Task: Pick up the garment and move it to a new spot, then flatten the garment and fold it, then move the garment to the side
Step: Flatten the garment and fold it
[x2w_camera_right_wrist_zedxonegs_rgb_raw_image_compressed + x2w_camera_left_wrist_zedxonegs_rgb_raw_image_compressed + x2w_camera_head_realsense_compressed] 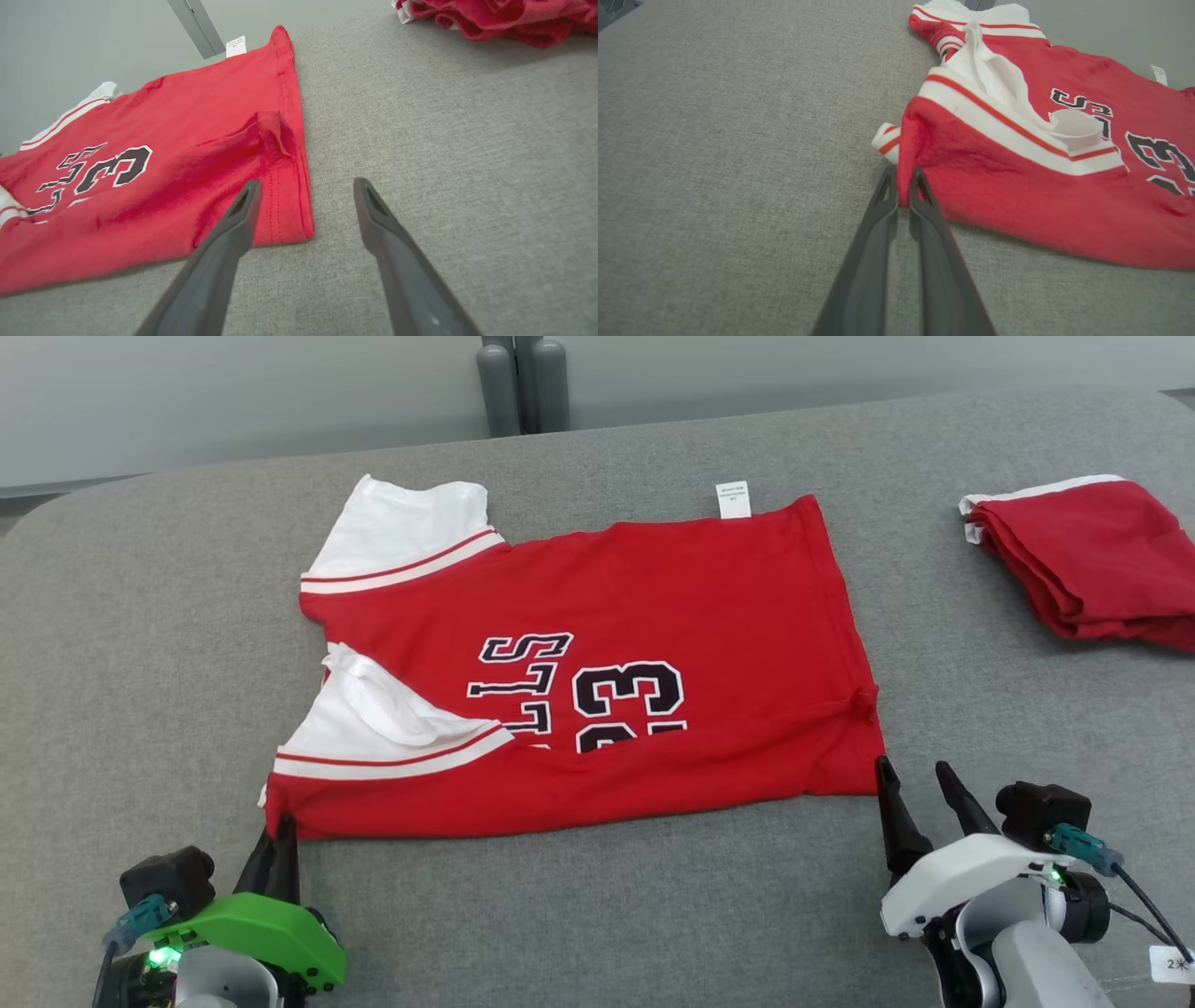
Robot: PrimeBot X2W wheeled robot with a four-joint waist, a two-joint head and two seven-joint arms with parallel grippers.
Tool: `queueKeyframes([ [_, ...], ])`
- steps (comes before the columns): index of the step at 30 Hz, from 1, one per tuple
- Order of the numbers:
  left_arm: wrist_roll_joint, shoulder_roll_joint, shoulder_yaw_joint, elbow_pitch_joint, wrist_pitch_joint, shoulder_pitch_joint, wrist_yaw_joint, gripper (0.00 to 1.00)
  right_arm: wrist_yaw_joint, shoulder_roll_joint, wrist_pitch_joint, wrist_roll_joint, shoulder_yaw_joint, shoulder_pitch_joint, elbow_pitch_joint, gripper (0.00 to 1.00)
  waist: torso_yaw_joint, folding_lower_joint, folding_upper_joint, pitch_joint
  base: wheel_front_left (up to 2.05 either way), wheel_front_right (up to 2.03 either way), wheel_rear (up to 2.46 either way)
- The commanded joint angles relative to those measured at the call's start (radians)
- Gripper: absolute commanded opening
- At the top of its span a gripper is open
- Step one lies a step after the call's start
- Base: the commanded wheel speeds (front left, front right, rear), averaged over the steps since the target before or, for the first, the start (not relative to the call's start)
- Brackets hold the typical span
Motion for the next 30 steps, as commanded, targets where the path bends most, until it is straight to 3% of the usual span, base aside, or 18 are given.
queueKeyframes([
  [1,-0.001,0.002,0.001,-0.013,-0.008,-0.003,-0.002,0.00,0.000,-0.001,0.004,-0.010,0.005,-0.016,0.022,1.00,0.010,0.0000,-0.0001,0.002,0.00,0.00,0.00],
  [13,0.011,0.007,-0.020,-0.145,0.006,0.040,0.022,0.00,0.000,-0.001,0.037,0.002,0.054,-0.117,0.238,1.00,0.040,0.0000,-0.0001,0.004,0.00,0.00,0.00],
  [14,0.013,0.009,-0.022,-0.153,0.007,0.042,0.025,0.00,0.000,0.000,0.045,0.002,0.061,-0.123,0.256,0.67,0.042,0.0000,-0.0001,0.003,0.00,0.00,0.00],
  [15,0.013,0.009,-0.023,-0.158,0.008,0.044,0.026,0.00,0.000,0.000,0.047,0.002,0.063,-0.127,0.268,0.44,0.042,0.0000,-0.0001,0.002,0.00,0.00,0.00],
  [16,0.015,0.011,-0.024,-0.167,0.007,0.048,0.029,0.00,0.000,0.001,0.046,0.005,0.066,-0.131,0.281,0.28,0.043,0.0000,-0.0001,0.000,0.00,0.00,0.00],
  [18,0.014,0.011,-0.026,-0.181,0.007,0.053,0.030,0.00,0.000,0.001,0.037,0.008,0.066,-0.137,0.291,0.06,0.043,0.0000,-0.0001,-0.003,0.00,0.00,0.00],
  [19,0.014,0.012,-0.027,-0.187,0.008,0.056,0.029,0.00,0.000,0.001,0.031,0.014,0.063,-0.138,0.290,0.00,0.043,0.0000,-0.0001,-0.005,0.00,0.00,0.00],
  [25,0.010,0.022,-0.031,-0.253,0.014,0.097,0.034,0.00,0.000,-0.004,0.019,0.067,0.038,-0.109,0.207,0.00,0.037,0.0000,-0.0001,-0.022,0.00,0.00,0.00],
  [30,0.007,0.031,-0.050,-0.339,0.048,0.165,0.035,0.00,0.000,-0.037,0.092,0.147,0.015,-0.009,0.047,0.00,0.031,0.0000,-0.0001,-0.033,0.00,0.00,0.00],
])
